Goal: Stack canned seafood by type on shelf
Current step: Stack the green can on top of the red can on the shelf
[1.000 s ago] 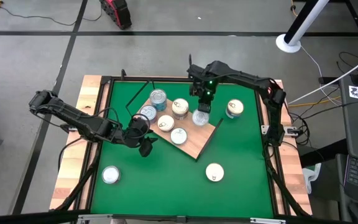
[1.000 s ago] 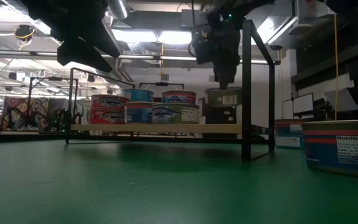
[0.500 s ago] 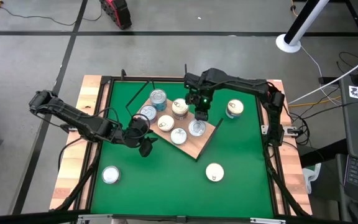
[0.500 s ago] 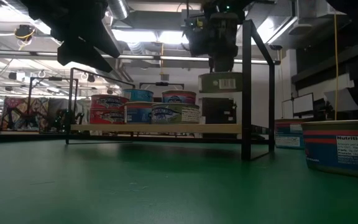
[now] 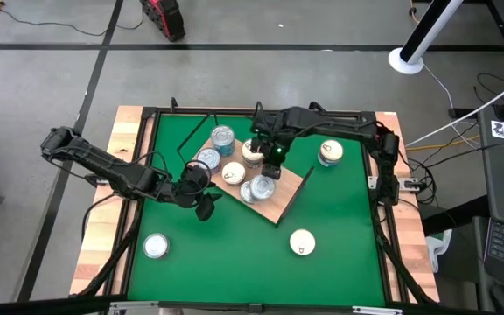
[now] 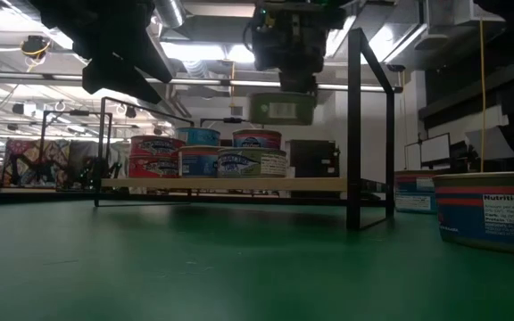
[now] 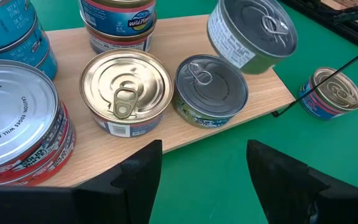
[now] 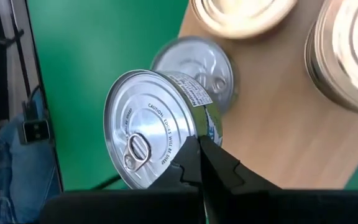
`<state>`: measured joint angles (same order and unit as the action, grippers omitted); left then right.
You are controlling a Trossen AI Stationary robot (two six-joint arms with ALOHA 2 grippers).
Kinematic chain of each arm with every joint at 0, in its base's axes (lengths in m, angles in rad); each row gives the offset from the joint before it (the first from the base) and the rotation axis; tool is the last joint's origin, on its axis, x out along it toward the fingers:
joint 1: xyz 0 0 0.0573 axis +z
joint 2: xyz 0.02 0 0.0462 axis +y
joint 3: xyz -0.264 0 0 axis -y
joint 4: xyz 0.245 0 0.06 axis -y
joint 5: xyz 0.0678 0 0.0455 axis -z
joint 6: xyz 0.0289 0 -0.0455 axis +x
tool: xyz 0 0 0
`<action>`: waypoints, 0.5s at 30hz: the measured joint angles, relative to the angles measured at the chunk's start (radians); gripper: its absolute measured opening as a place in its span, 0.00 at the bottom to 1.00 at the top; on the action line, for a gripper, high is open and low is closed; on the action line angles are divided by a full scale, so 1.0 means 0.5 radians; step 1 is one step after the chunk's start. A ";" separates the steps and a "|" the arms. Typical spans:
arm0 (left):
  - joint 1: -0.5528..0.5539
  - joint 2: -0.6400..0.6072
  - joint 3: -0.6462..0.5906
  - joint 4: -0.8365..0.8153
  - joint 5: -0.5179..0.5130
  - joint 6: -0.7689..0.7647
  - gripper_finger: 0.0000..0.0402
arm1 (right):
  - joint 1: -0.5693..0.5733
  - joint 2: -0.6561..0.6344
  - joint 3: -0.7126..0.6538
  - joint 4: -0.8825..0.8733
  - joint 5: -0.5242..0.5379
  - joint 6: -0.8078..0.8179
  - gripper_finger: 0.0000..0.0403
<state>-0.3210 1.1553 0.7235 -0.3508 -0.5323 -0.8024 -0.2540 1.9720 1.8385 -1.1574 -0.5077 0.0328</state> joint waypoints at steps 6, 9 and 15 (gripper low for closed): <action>0.000 0.000 0.000 -0.001 0.000 0.000 0.57 | 0.061 0.000 0.000 0.184 0.071 0.167 0.00; 0.000 0.000 0.000 -0.002 0.000 0.000 0.57 | 0.095 0.000 0.000 0.255 0.073 0.232 0.00; 0.000 -0.001 0.000 -0.011 0.000 0.000 0.57 | 0.155 0.001 -0.001 0.274 0.230 0.237 0.00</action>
<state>-0.3212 1.1549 0.7235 -0.3561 -0.5323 -0.8024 -0.1764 1.9724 1.8381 -1.0206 -0.3925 0.1513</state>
